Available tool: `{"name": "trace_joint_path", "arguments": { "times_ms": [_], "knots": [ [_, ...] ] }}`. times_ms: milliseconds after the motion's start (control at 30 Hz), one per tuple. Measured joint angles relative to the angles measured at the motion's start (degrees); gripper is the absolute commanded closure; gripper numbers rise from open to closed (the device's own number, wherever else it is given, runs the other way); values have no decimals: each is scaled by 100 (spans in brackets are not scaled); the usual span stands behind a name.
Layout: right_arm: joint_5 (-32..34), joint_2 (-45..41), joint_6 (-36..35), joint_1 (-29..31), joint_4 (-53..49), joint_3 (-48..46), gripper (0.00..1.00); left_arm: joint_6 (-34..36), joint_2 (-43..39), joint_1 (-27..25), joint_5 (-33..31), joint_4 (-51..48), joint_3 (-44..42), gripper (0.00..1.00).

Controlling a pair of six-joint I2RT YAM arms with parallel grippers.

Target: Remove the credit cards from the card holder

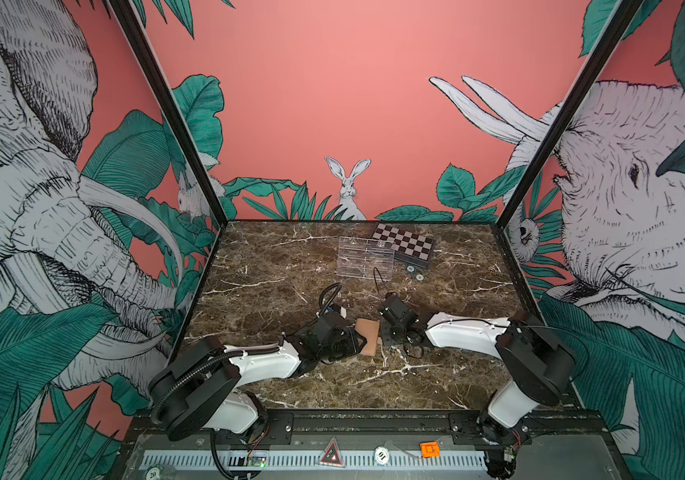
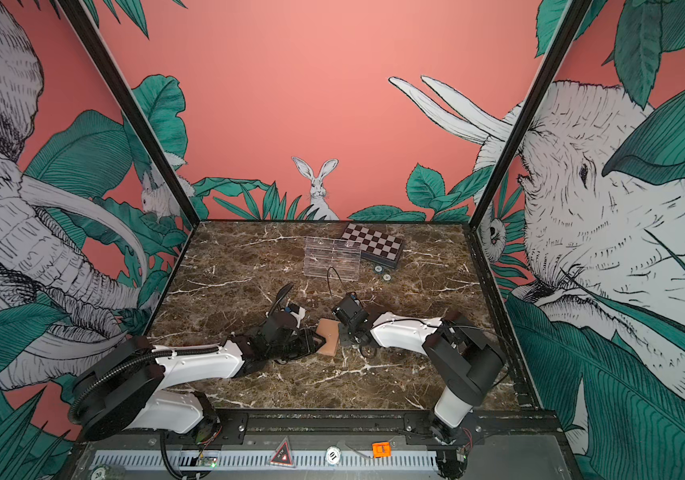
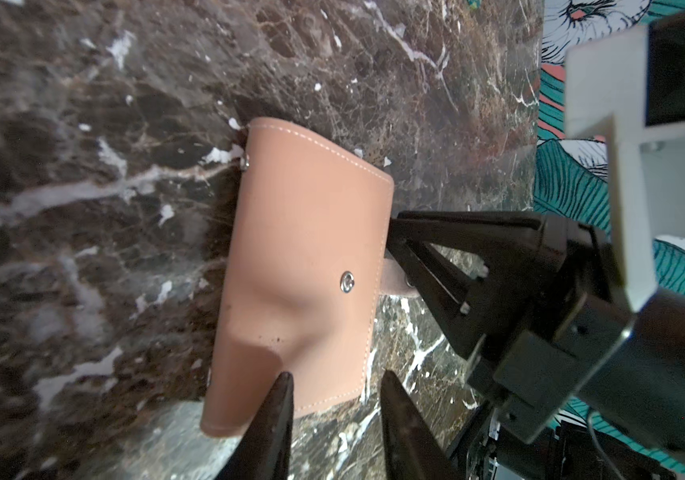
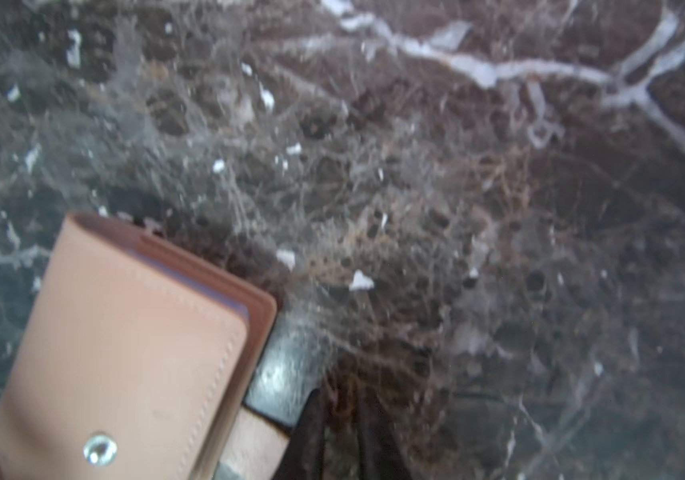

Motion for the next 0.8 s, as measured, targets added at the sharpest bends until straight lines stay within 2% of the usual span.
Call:
{"name": "trace_joint_path", "arguments": {
  "times_ms": [233, 367, 467, 567, 700, 800],
  "knots": [
    [-188, -140, -256, -210, 44, -59, 65, 22, -120, 39, 2, 37, -31, 63],
    [-361, -813, -236, -345, 20, -291, 57, 122, -398, 131, 2, -35, -31, 63],
    [-555, -1445, -164, -472, 50, -404, 55, 232, -627, 291, 22, -179, -24, 62],
    [-887, -1950, 48, -562, 184, -522, 60, 323, -715, 518, 87, -291, -20, 62],
    [-1528, -2070, 490, -595, 479, -647, 82, 476, -643, 697, 216, -463, 55, 62],
    [-1799, -1989, 815, -577, 682, -837, 88, 546, -538, 699, 284, -487, 114, 62]
  ]
}}
